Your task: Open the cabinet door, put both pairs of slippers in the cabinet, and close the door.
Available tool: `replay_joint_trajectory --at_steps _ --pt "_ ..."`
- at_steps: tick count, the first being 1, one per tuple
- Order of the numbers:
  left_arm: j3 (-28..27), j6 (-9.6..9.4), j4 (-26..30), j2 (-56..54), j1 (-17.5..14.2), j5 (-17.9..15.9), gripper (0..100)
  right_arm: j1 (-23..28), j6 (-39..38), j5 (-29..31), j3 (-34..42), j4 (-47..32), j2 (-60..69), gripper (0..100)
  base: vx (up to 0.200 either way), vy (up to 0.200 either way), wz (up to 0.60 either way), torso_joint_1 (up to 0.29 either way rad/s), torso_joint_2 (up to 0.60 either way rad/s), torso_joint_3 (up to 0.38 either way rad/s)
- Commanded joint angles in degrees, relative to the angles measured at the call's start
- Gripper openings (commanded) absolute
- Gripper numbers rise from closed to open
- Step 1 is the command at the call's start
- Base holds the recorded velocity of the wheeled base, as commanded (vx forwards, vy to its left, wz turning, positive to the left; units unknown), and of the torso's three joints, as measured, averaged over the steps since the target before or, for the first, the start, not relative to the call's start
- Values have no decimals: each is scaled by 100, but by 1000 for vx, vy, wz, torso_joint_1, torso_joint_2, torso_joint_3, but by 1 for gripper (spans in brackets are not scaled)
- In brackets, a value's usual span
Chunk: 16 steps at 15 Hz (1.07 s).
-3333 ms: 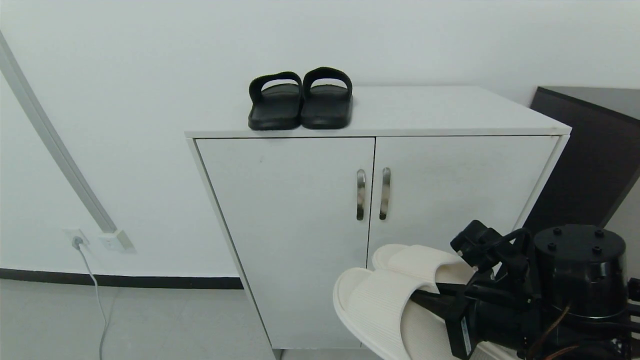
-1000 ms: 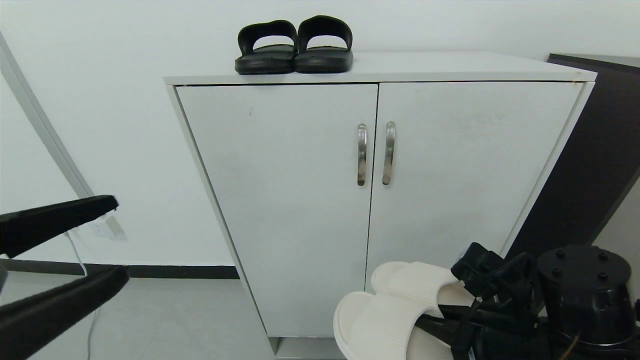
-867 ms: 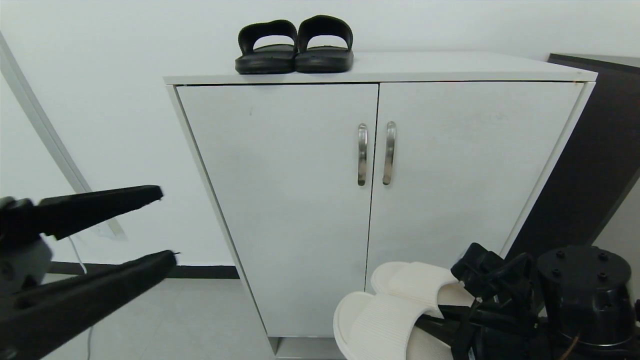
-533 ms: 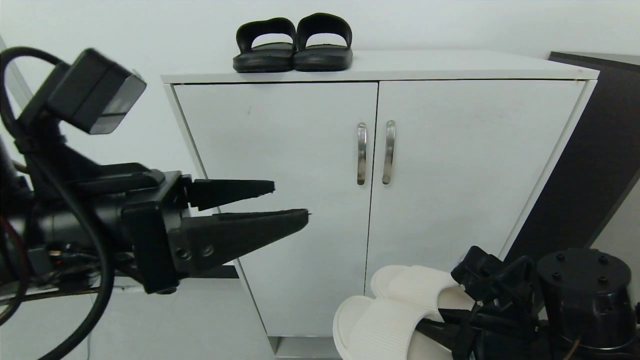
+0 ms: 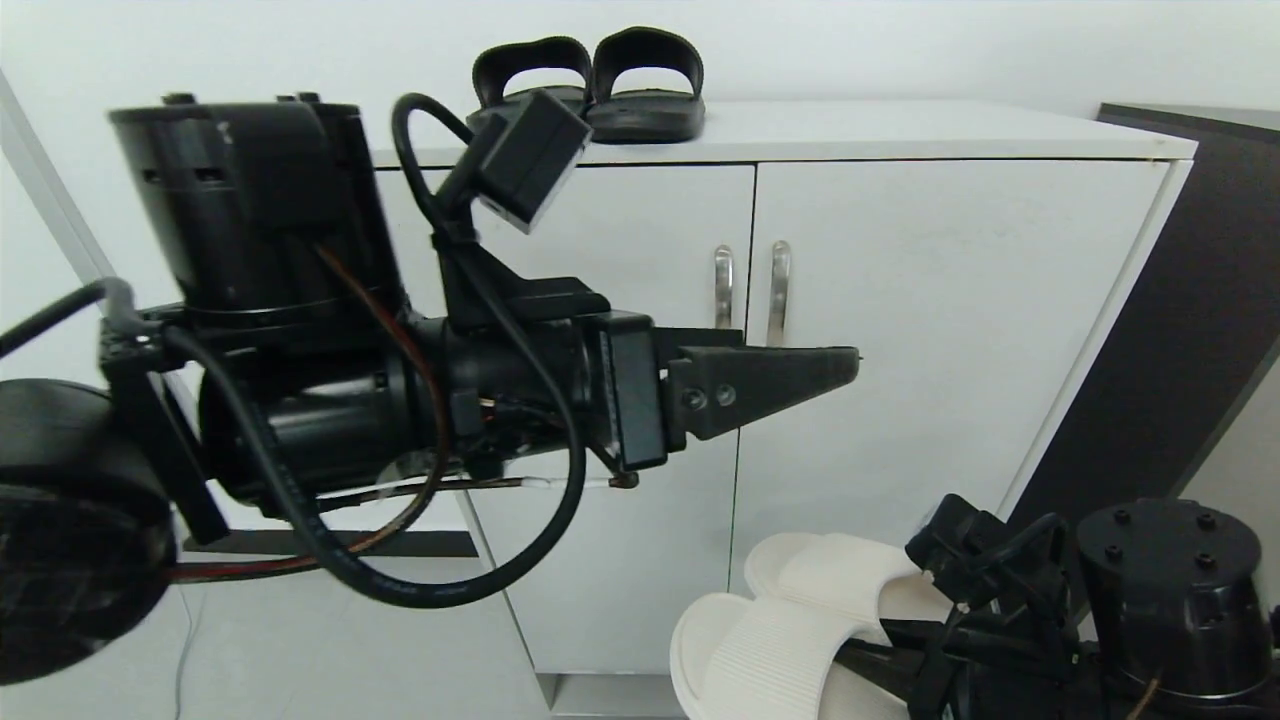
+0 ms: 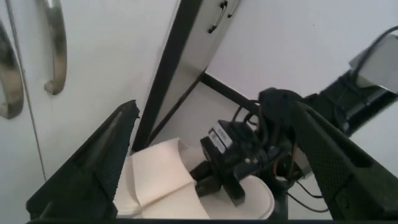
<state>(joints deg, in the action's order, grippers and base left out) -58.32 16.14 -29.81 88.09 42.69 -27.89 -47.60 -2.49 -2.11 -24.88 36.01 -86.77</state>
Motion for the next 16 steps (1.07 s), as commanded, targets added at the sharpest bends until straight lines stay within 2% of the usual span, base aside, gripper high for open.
replay_joint_trajectory --at_steps 1,5,11,16 --pt "-197 38 -69 455 46 38 100 -3 3 -9 18 2 -33 0 0 0 0 0 0 0" --pt "-733 30 -87 991 46 548 100 -3 20 -79 62 2 -50 0 0 0 0 0 0 0" --pt "-1384 -14 -78 1562 -42 1093 100 -3 29 -79 71 2 -41 0 0 0 0 0 0 0" --pt "-1630 -14 -78 1879 -217 1321 100 14 20 -79 97 2 -41 0 0 0 0 0 0 0"
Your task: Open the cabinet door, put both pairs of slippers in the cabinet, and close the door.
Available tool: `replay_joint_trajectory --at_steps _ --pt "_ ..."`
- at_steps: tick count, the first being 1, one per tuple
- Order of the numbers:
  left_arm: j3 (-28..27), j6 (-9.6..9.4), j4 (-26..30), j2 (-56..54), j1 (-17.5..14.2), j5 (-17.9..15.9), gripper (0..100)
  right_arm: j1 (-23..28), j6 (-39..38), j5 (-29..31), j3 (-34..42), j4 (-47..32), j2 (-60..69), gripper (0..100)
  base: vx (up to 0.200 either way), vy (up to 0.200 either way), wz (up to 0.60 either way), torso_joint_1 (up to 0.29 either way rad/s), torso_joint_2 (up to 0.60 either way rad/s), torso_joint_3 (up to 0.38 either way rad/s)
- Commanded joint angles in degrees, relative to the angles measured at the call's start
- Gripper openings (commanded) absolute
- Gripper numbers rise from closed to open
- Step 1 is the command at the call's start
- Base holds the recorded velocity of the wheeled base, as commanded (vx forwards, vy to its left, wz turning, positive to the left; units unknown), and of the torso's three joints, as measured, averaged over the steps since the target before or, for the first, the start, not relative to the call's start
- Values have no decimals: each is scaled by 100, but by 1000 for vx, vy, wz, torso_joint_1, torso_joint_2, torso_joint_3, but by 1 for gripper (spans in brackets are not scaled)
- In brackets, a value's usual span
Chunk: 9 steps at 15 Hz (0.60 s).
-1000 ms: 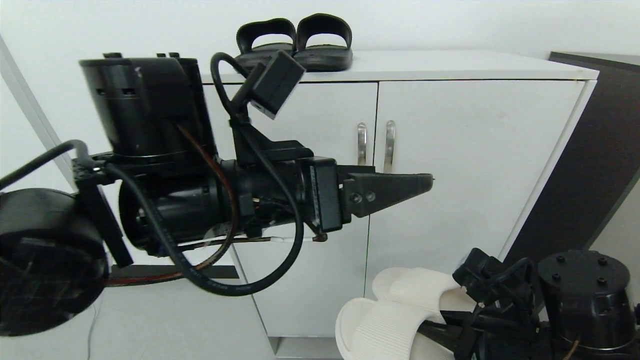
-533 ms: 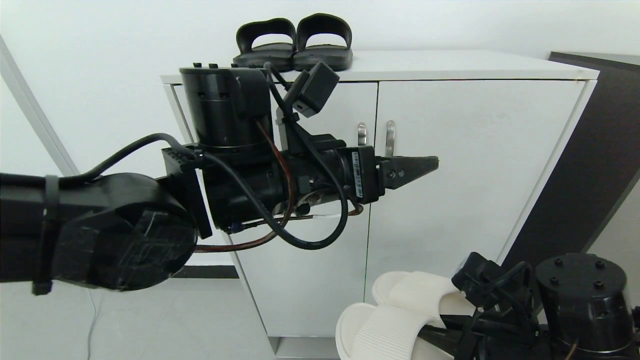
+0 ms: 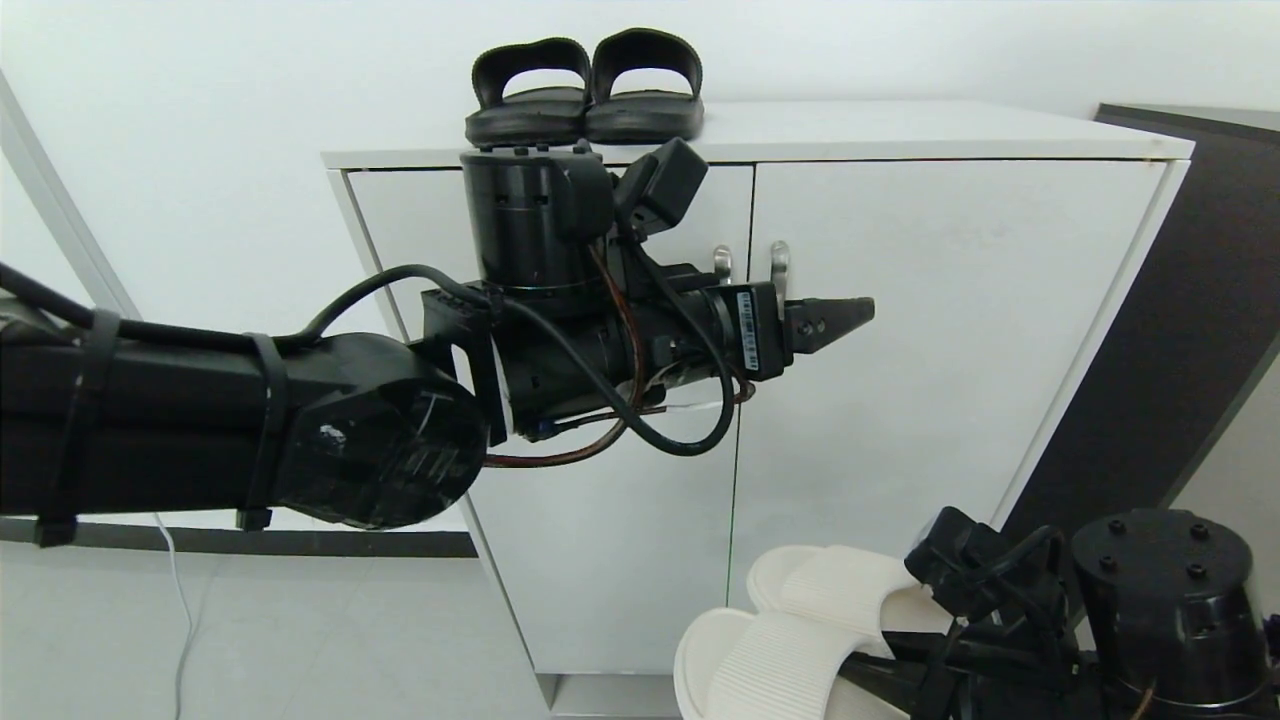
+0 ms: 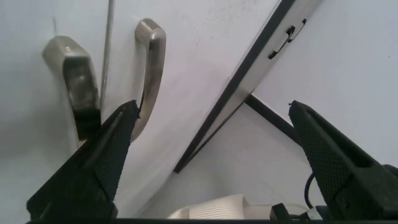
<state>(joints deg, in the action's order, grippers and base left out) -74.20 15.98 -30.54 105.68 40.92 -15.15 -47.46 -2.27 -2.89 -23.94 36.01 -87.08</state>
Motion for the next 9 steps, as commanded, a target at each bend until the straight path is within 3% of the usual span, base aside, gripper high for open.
replay_joint_trajectory --at_steps 1,4,5,9 --pt "-77 1 -14 190 -49 56 100 8 -2 -1 4 2 -20 0 0 0 0 0 0 0" --pt "-200 1 -14 322 -49 56 100 8 -2 -1 12 2 -20 0 0 0 0 0 0 0" --pt "-226 1 -14 339 -49 56 0 8 -2 -1 12 2 -20 0 0 0 0 0 0 0" --pt "-217 28 -14 339 -58 39 0 8 -2 -80 56 2 -20 0 0 0 0 0 0 0"
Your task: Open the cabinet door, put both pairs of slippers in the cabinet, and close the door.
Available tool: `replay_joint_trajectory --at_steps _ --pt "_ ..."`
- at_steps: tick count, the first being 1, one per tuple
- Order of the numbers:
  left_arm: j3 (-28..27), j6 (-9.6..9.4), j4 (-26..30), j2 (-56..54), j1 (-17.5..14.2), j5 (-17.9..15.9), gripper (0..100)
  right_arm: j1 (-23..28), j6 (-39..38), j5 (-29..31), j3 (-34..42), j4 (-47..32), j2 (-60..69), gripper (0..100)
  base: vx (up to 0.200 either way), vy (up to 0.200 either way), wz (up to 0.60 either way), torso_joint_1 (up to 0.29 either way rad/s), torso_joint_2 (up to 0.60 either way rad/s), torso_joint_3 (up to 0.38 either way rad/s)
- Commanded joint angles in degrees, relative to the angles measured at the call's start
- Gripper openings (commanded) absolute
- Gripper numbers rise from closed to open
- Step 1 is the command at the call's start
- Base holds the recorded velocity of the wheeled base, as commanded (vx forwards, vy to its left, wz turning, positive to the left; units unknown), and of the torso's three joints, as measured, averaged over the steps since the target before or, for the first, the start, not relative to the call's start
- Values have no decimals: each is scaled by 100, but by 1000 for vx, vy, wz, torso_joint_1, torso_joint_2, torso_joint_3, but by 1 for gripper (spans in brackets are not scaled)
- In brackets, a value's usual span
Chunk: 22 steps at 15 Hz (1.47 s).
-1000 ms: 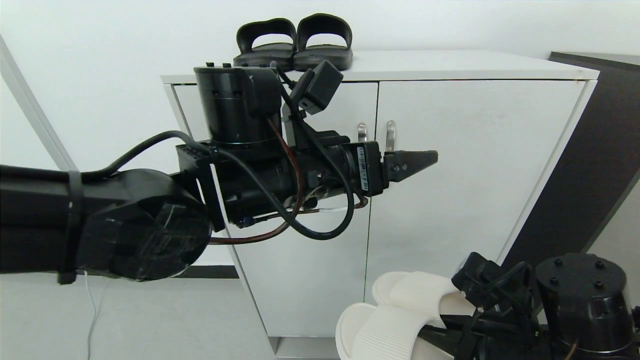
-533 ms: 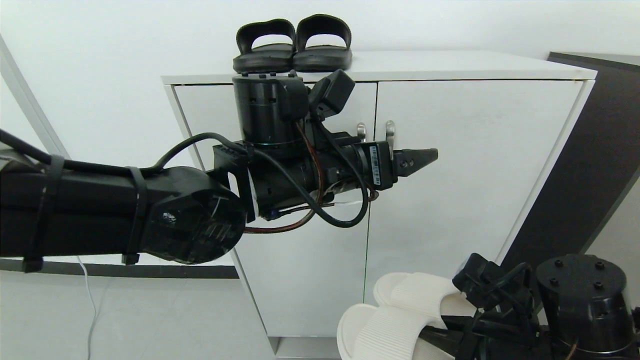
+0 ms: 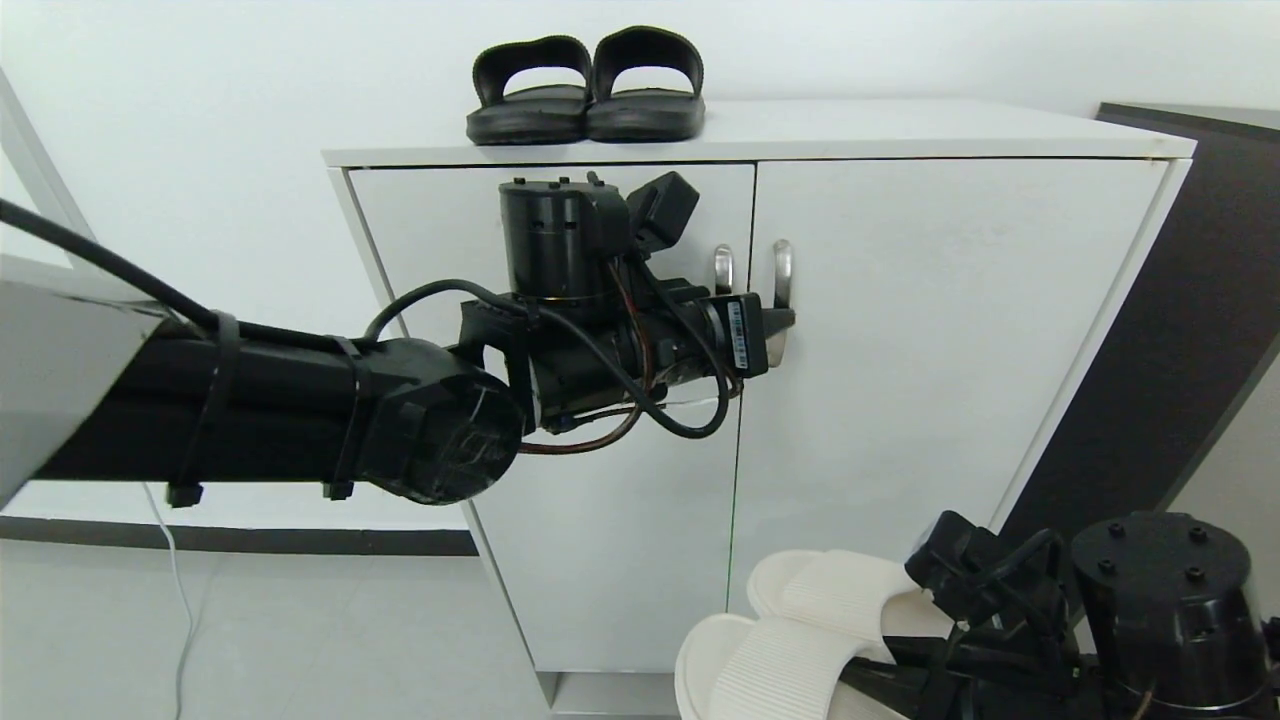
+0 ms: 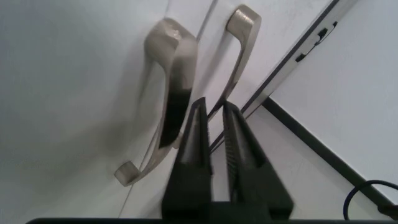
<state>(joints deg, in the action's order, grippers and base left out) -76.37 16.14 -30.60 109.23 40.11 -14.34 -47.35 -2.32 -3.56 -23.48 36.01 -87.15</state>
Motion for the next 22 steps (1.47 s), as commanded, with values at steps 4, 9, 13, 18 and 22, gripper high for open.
replay_joint_trajectory --at_steps 4,9,13,18,22 --pt "369 12 -8 -376 67 -34 0 -11 12 -470 133 20 93 0 0 0 0 0 0 0" --pt "1424 12 -350 -1202 445 -25 0 -20 240 -1033 388 2 374 0 0 0 0 0 0 0" --pt "2258 56 -456 -1984 410 -25 0 -55 267 -1033 397 -6 374 0 0 0 0 0 0 0" --pt "1731 258 -526 -1343 -20 -69 0 -213 425 -1033 564 2 445 0 0 0 0 0 0 0" --pt "1098 293 -509 -771 -29 -34 0 -336 741 -1165 757 2 532 0 0 0 0 0 0 0"
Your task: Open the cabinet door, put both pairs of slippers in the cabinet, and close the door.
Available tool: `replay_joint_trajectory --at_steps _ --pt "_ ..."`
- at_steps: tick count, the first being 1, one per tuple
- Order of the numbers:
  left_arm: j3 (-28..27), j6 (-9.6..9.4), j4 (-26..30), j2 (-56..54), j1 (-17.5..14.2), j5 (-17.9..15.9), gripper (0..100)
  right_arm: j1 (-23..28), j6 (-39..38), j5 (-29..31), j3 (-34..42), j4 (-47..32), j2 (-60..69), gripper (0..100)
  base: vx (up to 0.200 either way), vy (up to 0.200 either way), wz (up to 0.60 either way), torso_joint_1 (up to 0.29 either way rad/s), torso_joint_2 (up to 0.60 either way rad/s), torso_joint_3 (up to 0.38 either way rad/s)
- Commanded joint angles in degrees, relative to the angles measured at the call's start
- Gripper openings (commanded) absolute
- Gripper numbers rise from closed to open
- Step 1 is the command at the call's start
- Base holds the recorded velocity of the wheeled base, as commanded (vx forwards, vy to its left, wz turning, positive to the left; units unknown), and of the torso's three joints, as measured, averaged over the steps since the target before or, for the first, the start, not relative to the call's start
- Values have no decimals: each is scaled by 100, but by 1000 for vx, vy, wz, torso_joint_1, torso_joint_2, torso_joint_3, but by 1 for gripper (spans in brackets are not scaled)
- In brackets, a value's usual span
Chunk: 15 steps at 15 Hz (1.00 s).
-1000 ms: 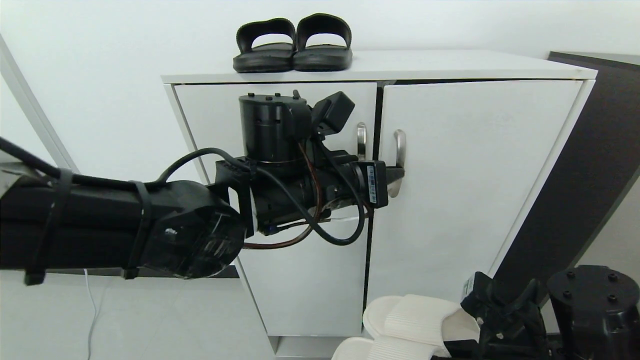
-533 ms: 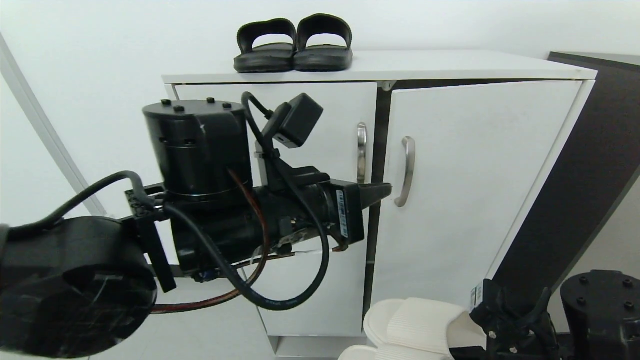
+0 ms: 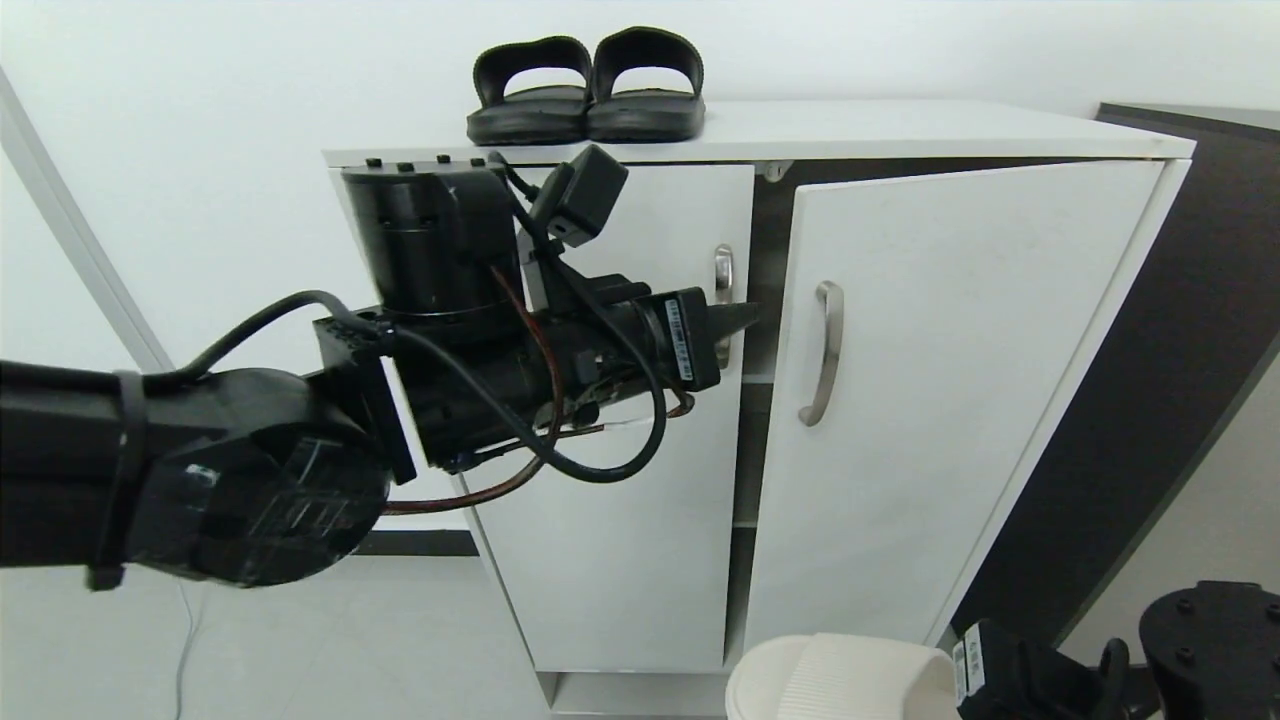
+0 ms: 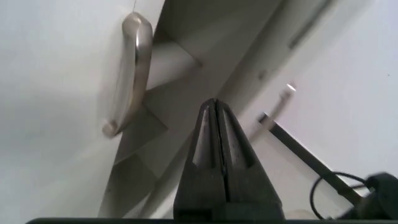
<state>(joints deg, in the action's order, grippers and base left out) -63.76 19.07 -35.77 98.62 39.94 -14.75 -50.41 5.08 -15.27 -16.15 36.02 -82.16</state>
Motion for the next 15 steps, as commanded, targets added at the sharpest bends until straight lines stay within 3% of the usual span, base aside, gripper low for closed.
replay_joint_trajectory --at_steps 1,7,10,12,15 --pt "-374 -8 0 491 5 -2 0 -30 1 -46 24 1 16 0 0 0 0 0 0 0" --pt "-884 1 26 957 5 16 0 -30 1 -46 24 -8 -63 0 0 0 0 0 0 0" --pt "-919 27 -9 1036 14 139 0 -48 1 -63 24 -16 -107 0 -200 0 0 4 4 -1" --pt "-568 -17 -97 781 313 262 0 -136 1 -55 42 -16 -124 0 -200 0 0 0 2 0" --pt "-49 -70 -440 386 1051 297 0 -584 1 -46 121 -8 -28 0 -200 0 0 1 -2 2"
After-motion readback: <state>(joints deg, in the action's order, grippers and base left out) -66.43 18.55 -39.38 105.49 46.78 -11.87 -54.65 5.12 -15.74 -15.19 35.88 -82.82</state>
